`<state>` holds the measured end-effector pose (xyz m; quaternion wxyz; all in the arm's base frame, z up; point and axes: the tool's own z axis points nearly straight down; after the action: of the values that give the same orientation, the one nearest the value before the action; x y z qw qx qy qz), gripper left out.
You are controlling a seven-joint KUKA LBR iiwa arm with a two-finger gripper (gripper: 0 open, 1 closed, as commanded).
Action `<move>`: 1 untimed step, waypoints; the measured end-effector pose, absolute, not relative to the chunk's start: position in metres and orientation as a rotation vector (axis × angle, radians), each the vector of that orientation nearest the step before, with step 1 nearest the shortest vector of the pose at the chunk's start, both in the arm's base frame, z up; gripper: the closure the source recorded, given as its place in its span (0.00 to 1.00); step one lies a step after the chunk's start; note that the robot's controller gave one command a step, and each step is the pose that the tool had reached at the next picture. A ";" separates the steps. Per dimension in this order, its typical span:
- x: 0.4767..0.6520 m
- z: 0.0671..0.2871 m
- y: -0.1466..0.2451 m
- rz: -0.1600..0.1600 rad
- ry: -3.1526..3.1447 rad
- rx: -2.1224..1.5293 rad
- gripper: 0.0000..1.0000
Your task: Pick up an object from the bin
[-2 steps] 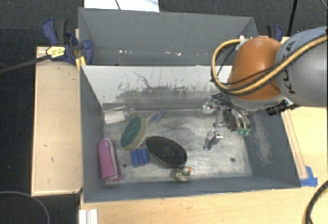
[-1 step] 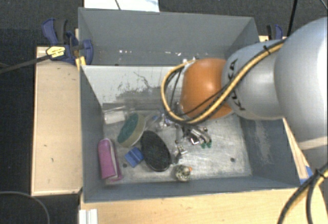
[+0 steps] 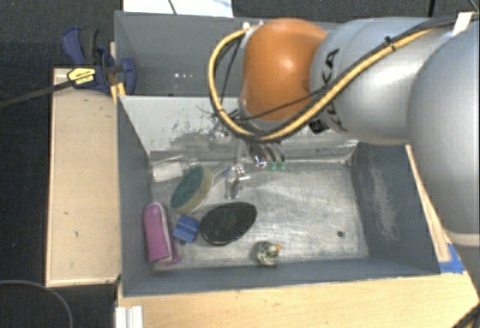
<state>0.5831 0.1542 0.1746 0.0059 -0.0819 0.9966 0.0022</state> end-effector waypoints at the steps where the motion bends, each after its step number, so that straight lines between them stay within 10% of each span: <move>1: 0.564 0.108 0.154 -0.001 3.027 -0.762 0.00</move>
Offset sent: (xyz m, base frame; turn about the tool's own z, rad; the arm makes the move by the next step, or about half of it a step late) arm -0.0257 -0.0011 -0.0755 -0.3304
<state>0.5645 0.1536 0.1081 0.0103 -0.2440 0.9697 -0.0003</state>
